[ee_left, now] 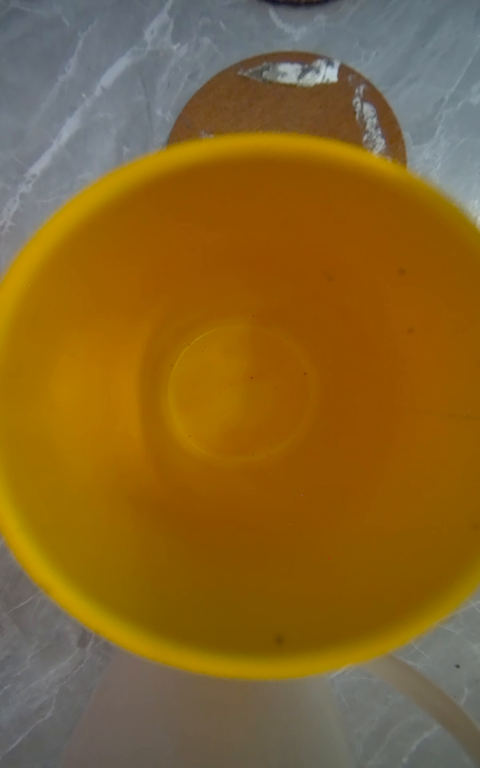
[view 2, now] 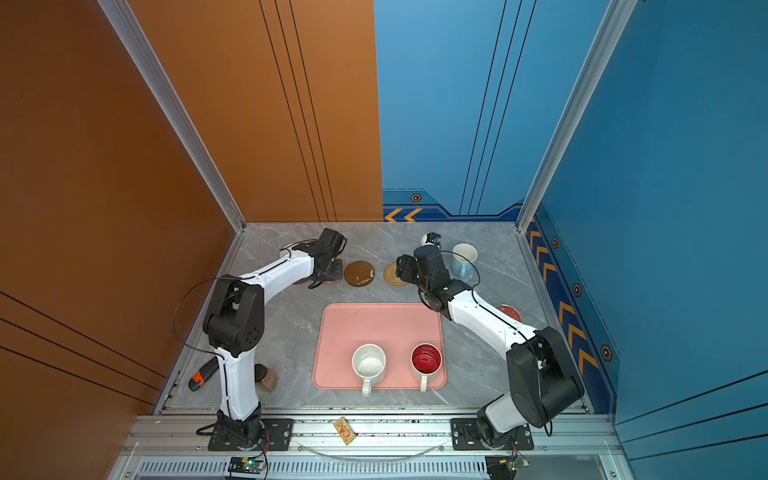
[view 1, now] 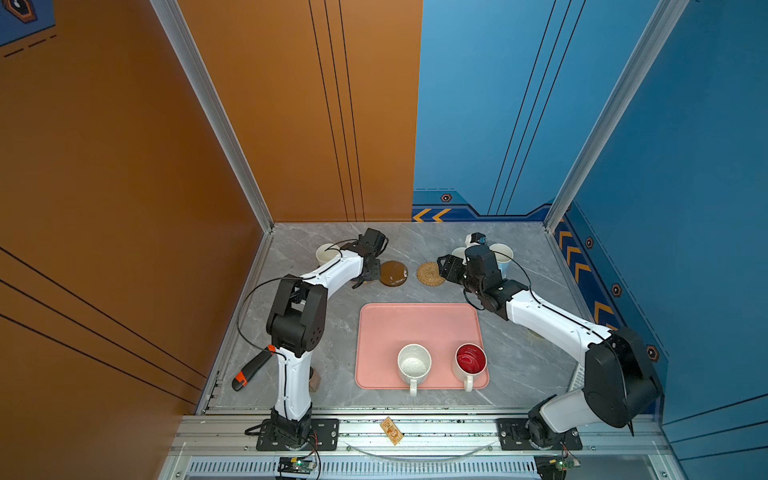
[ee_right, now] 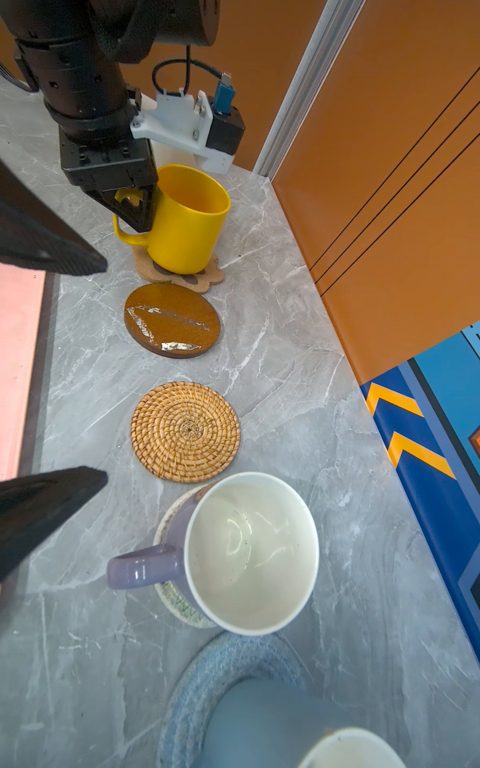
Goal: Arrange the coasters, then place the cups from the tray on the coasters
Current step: 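Lower the yellow mug onto the paw-shaped cork coaster with the left gripper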
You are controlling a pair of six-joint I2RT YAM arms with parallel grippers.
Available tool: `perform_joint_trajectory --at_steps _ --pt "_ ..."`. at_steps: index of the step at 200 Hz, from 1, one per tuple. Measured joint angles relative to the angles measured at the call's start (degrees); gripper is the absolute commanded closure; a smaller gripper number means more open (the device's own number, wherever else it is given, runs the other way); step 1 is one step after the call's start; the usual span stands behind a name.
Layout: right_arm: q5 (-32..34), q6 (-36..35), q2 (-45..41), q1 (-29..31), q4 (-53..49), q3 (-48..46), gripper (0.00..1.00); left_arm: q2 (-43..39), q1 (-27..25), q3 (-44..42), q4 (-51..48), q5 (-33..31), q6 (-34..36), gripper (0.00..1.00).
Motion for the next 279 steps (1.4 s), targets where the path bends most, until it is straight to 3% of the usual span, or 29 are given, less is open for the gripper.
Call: perform_joint_trajectory --at_steps 168,227,262,279 --pt "0.0 0.0 0.0 -0.55 0.02 -0.46 0.28 0.13 0.94 -0.35 -0.13 0.5 -1.51 1.0" --pt "0.0 0.0 -0.2 -0.55 0.0 -0.83 0.28 0.13 0.94 -0.37 -0.13 0.72 -1.53 0.73" --pt "0.0 0.0 -0.22 -0.55 0.0 -0.83 0.28 0.13 0.94 -0.37 0.15 1.29 -1.51 0.6" --pt "0.0 0.0 -0.22 -0.55 0.02 -0.87 0.28 0.13 0.92 -0.42 0.15 1.53 -1.42 0.58"
